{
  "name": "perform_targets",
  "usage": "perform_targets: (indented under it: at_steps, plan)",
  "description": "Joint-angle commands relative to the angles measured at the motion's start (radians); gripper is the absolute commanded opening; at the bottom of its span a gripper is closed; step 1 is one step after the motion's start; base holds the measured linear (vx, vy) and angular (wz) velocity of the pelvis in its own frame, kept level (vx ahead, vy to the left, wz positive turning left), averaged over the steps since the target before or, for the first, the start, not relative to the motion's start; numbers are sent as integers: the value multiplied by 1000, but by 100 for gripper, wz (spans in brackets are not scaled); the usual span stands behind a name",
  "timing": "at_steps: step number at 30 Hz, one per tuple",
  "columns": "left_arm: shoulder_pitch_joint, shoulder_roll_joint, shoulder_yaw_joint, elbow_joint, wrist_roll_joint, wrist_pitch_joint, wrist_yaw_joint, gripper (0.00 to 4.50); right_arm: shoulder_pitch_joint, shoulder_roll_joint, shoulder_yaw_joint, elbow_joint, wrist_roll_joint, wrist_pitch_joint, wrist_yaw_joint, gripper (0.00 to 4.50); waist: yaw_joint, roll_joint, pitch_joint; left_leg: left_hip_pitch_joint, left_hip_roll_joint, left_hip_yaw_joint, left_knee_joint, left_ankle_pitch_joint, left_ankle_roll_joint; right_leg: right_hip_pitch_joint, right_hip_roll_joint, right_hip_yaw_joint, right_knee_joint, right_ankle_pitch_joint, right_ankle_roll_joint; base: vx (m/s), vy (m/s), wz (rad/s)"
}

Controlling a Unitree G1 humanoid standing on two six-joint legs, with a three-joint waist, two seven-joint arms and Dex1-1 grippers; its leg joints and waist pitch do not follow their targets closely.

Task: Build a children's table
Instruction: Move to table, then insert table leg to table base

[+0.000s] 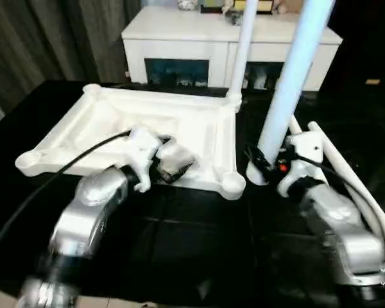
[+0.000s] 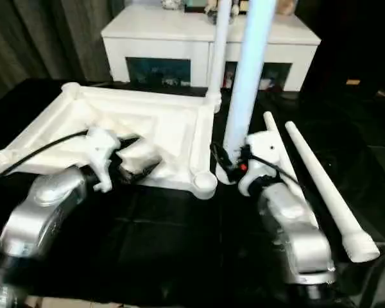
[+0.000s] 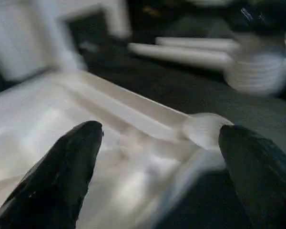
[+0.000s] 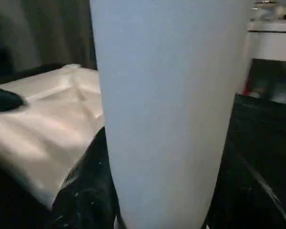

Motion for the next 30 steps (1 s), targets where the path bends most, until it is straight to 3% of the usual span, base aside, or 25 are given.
perform_targets:
  at_steps: [1,2,4,5,6,9,10,11,12,15,16,17,18,21,22,25,28,30]
  plan:
    - [-82,33,-61,100,26,-17,-151,439,-1,-42,-4,-20,36,11,85,189,-2,8,-49,0,24,-7,-101,-261,-34,19,-38,27,-99,-267,-147,0,0,0]
    - [-113,43,-82,142,40,-29,-194,439,5,-63,3,-27,43,17,117,189,-3,4,-48,-1,22,-5,-101,-259,-29,20,-36,27,-102,-264,-148,0,0,0]
    - [-190,52,-123,258,86,-76,-258,439,22,-112,17,-41,54,26,185,189,-1,9,-56,-5,21,-1,-94,-207,-13,25,-36,26,-95,-155,-181,0,0,0]
    - [-192,52,-124,261,88,-78,-259,439,23,-113,17,-41,54,26,186,189,0,6,-57,-8,21,-1,-92,-194,-7,28,-36,27,-93,-135,-187,0,0,0]
    - [-255,51,-159,377,129,-136,-313,439,38,-147,26,-40,37,9,214,189,0,9,-63,-12,20,0,-87,-144,4,31,-37,25,-90,-71,-202,0,0,0]
    - [-311,40,-185,481,145,-178,-374,439,51,-165,22,-39,30,-2,221,189,3,18,-77,-22,17,-2,-74,-19,29,42,-36,20,-66,148,-249,0,0,0]
    - [-320,37,-188,498,146,-185,-386,423,53,-167,20,-39,33,-2,222,189,1,15,-78,-24,18,-1,-71,0,43,44,-37,18,-63,197,-269,0,0,0]
    - [-336,31,-201,536,159,-214,-393,414,57,-172,19,-41,29,-5,221,189,-1,24,-79,-21,20,0,-71,-2,55,39,-37,15,-65,210,-286,0,0,0]
    - [-349,27,-220,570,178,-241,-401,414,63,-177,19,-45,24,-9,220,189,-1,29,-80,-20,22,-1,-69,-3,60,41,-39,14,-63,219,-296,0,0,0]
    - [-374,12,-240,632,200,-270,-419,394,75,-185,18,-55,19,-13,218,189,0,28,-78,-21,27,1,-71,-22,77,43,-43,13,-66,209,-317,0,0,0]
    - [-391,-3,-241,673,214,-297,-406,376,81,-189,18,-58,16,-17,218,189,1,27,-76,-22,27,1,-72,-28,78,44,-44,14,-68,197,-318,0,0,0]
    - [-409,-18,-240,722,231,-336,-386,369,86,-192,18,-61,10,-20,217,189,1,34,-75,-19,28,2,-73,-47,75,42,-44,12,-73,173,-318,0,0,0]
    - [-421,-28,-240,753,242,-362,-372,364,88,-194,19,-62,7,-23,217,189,3,35,-74,-17,29,2,-73,-65,70,42,-43,13,-75,151,-319,0,0,0]
    - [-436,-41,-239,794,251,-385,-365,335,92,-196,22,-64,3,-24,216,189,5,31,-72,-21,30,1,-77,-78,64,45,-48,14,-77,120,-315,0,0,0]
    - [-455,-57,-242,839,266,-420,-331,328,94,-197,20,-66,2,-24,211,189,2,41,-71,-19,31,1,-78,-91,59,44,-47,13,-80,109,-312,0,0,0]
    - [-469,-65,-244,868,275,-445,-310,305,97,-196,18,-70,2,-23,206,189,1,36,-71,-20,31,1,-78,-96,58,46,-48,14,-79,108,-311,0,0,0]
    - [-495,-77,-242,929,292,-487,-311,279,104,-196,16,-76,-1,-26,201,189,-1,43,-72,-22,29,0,-77,-86,61,47,-47,13,-80,119,-305,0,0,0]
    - [-499,-79,-241,940,296,-494,-314,265,106,-196,16,-77,-2,-27,200,189,-2,42,-72,-22,30,-1,-78,-89,61,48,-49,13,-80,118,-305,0,0,0]
